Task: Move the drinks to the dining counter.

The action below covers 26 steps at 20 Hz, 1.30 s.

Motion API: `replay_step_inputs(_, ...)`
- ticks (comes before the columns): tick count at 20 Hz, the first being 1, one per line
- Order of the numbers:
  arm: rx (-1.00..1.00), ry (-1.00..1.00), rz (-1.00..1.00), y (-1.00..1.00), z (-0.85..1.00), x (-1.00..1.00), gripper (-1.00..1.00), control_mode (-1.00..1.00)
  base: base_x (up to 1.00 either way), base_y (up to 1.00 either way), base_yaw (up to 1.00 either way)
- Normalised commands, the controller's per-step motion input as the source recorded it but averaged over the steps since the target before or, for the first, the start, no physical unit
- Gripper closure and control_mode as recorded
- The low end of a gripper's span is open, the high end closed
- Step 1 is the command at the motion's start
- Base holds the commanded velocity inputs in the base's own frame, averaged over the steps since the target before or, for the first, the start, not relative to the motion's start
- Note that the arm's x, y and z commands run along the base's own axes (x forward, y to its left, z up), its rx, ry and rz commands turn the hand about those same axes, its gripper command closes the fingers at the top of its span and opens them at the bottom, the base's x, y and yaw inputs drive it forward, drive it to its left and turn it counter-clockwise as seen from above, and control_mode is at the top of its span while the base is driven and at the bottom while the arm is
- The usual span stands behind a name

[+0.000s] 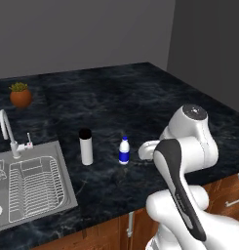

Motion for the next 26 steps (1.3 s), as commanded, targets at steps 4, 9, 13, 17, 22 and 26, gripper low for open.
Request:
replay_step_inputs(4,0.0,0.0,0.0,0.0,0.0,0.0,-1.0,-1.0,0.0,0.0,0.0)
replay_step_inputs(9,0.0,0.0,-0.01,0.0,0.0,-0.08,-1.0,1.0,-0.35,-0.04,-0.21)
replay_step_inputs(13,0.0,0.0,0.0,0.0,0.0,0.0,-1.0,1.0,-0.49,0.0,-0.69)
replay_step_inputs(17,0.0,0.0,0.0,0.0,0.0,0.0,-1.0,1.0,-0.25,0.0,-0.69)
replay_step_inputs(22,0.0,0.0,0.0,0.0,0.0,0.0,-1.0,1.0,0.0,-0.05,-0.58)
replay_step_inputs(26,0.0,0.0,0.0,0.0,0.0,0.0,-1.0,1.0,0.01,-0.38,-0.73)
